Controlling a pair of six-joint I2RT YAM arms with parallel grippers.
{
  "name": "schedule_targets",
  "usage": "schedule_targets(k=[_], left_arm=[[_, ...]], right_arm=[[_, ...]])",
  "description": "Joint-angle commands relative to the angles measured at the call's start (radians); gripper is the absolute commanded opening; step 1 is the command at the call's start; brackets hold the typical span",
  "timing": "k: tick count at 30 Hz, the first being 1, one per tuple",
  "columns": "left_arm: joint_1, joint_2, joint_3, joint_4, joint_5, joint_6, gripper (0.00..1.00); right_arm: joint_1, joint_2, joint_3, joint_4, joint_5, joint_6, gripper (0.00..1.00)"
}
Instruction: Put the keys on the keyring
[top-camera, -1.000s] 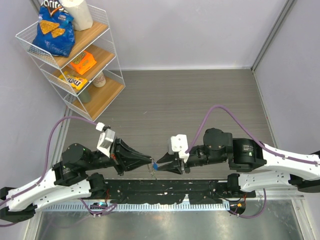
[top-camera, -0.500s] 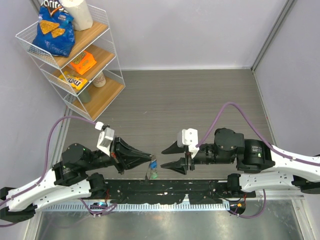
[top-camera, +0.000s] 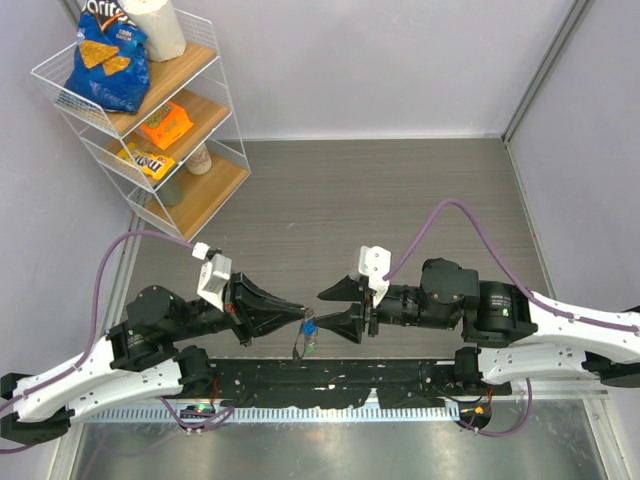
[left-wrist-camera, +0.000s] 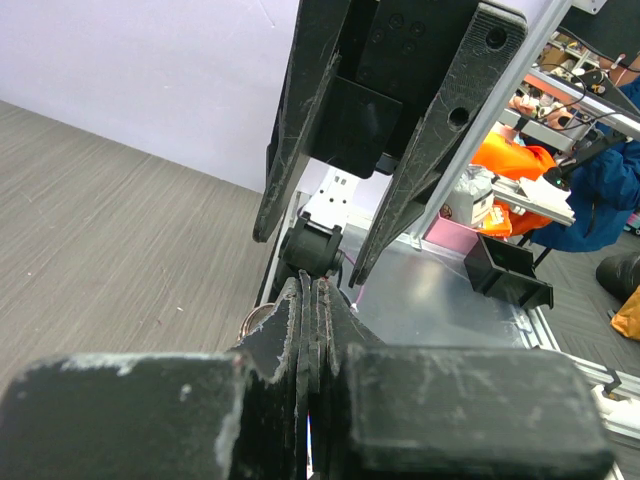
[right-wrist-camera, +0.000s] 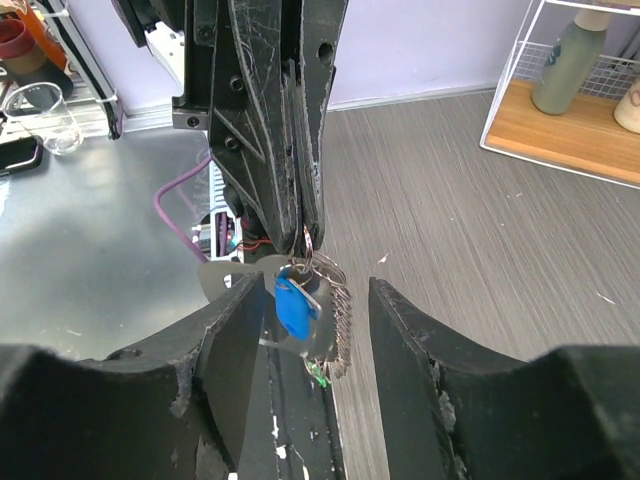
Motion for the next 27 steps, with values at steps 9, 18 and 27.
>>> schedule_targets(k=[9, 18, 27], left_arm=[[0.001, -0.039, -0.012, 0.093, -0.003, 0.005, 0.0], [0.001, -0.05, -0.019, 0.095, 0.009, 0.004, 0.0], [0.002, -0.056, -0.023, 0.095, 0.019, 0.005, 0.0]], right_arm=[[0.005, 0.061, 0.04, 0.091, -0.007, 0.04, 0.42], [0.005, 0.088, 0.047, 0.113, -0.052, 0.044, 0.29], [0.005, 0.1, 0.052, 0.13, -0.078, 0.033, 0.06]])
